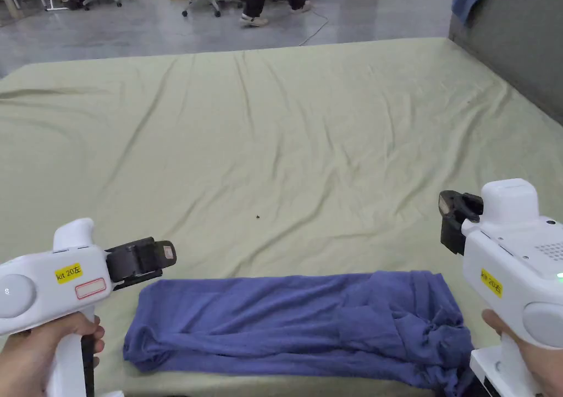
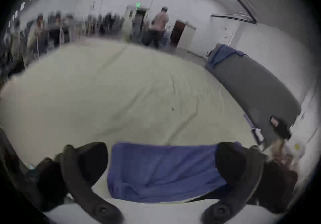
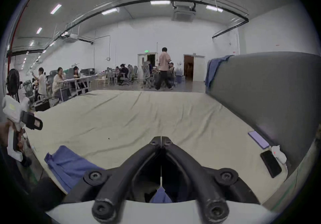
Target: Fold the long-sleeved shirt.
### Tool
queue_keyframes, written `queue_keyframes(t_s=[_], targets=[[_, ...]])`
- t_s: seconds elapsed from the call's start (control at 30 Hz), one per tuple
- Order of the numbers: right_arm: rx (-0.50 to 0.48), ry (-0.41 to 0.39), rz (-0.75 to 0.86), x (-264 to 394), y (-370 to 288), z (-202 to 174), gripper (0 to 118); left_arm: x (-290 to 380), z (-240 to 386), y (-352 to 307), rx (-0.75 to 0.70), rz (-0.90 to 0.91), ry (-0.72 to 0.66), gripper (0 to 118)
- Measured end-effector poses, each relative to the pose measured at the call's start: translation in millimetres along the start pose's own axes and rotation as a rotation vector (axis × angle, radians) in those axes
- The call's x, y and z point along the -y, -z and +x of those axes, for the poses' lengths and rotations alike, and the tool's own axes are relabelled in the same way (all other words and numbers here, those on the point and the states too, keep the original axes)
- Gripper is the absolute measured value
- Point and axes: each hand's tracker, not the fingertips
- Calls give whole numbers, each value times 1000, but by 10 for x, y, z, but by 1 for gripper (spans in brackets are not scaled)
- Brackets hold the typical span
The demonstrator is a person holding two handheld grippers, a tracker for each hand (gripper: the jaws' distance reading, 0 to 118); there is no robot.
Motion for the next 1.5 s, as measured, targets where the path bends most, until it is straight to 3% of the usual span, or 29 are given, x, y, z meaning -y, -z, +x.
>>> queue_keyframes(t_s=[0.3, 0.37, 0.43, 0.47, 0.57, 0.67, 0.73, 0.77, 0.8, 0.83, 0.87, 0.9, 0.93, 1.0, 1.07, 1.27, 1.4, 1.5], targets=[[-25, 15, -80, 117, 112, -11, 0, 211, -1134, 688, 159, -282, -354, 118], [-24, 24, -93, 137, 154, -5, 0, 231, -1143, 714, 307, -245, -359, 118], [-28, 52, -121, 154, 202, 18, 0, 281, -1108, 911, 470, -296, -479, 118], [-29, 61, -127, 162, 217, 24, 0, 319, -1073, 998, 493, -314, -496, 118], [-25, 69, -146, 178, 263, 39, 0, 331, -839, 1048, 526, -321, -378, 118], [-22, 74, -153, 200, 277, 49, 0, 321, -903, 1098, 615, -346, -459, 118], [-26, 92, -162, 201, 288, 51, 0, 386, -788, 1147, 654, -368, -436, 117], [-27, 98, -168, 202, 298, 52, 0, 417, -776, 1193, 626, -362, -414, 108], [-28, 103, -173, 205, 306, 53, 0, 449, -751, 1243, 557, -359, -391, 86], [-26, 107, -175, 206, 308, 54, 0, 501, -711, 1354, 456, -397, -404, 41], [-27, 109, -176, 211, 304, 52, 0, 574, -717, 1420, 328, -454, -383, 5], [-28, 111, -177, 211, 301, 54, 0, 470, -909, 1406, 468, -380, -392, 5], [-25, 111, -176, 206, 294, 57, 0, 401, -862, 1363, 499, -363, -350, 5], [-19, 111, -170, 200, 262, 70, 0, 293, -786, 1295, 364, -361, -239, 5], [-17, 115, -173, 195, 259, 85, 0, 222, -783, 1143, 320, -333, -207, 5], [-11, 124, -159, 172, 238, 107, 0, -63, -1062, 706, 223, -260, -188, 5], [-5, 111, -145, 147, 233, 111, 0, -176, -1421, 327, 139, -179, -251, 5], [-4, 118, -144, 142, 238, 119, 0, -229, -1654, -15, -2, -113, -259, 5]])
